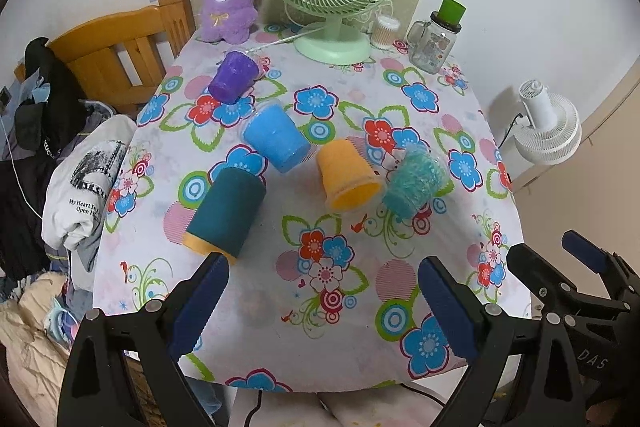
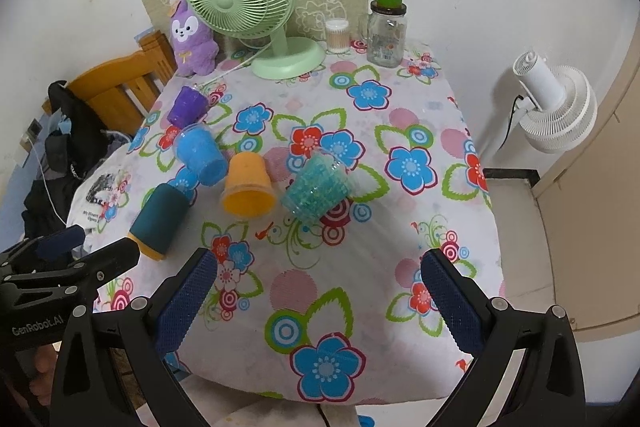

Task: Flip cup upside down
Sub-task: 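Move the right tool toward the clear teal-scribbled cup lying on its side, then close the right tool's fingers around the clear teal-scribbled cup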

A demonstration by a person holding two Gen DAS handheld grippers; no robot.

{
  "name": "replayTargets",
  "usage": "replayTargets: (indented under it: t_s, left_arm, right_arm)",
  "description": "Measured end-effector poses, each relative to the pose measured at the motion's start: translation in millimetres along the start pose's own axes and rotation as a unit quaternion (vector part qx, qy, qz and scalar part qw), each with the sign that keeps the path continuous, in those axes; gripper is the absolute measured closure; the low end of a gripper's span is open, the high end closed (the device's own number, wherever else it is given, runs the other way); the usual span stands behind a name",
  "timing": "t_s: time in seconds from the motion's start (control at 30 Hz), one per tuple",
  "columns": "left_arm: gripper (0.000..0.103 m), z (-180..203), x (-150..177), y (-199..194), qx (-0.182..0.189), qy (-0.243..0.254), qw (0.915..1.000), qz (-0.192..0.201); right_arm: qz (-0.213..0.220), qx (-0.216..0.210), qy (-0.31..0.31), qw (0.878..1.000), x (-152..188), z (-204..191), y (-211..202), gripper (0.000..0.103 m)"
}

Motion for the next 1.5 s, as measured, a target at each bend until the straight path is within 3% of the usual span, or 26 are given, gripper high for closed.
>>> replayTargets:
  t_s: [0.73, 1.0, 1.5]
  left_arm:
    - [0.006, -12.3, -41.8, 2.9, -0.004, 0.033, 0.9994, 0.000]
    - [0.006, -14.1, -55.8, 14.7, 0.015, 0.066, 0.9976, -0.011]
    - [0.005, 26.2, -64.5, 62.4, 0.029, 0.111, 0.9921, -0.050]
  right_arm:
    - [-0.004, -0.001, 0.022, 1.000, -36.6, -12.8, 5.8, 0.000]
    - [-0.009, 0.014, 0.050, 0.999, -46.4, -15.5, 13.3, 0.000]
    - [-0.039, 0.027, 0.055, 0.997, -60.0, 21.5, 47.8, 0.000]
Point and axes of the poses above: each gripper's, at about its wrist camera, not at the fingertips, and y roughly the way its jaws point, z to its right, x to its underside, the point moved 5 cm from there along y, roughly the way its jaws point, and after that the axes turned 1 degree about -x, right-handed, at the moved point
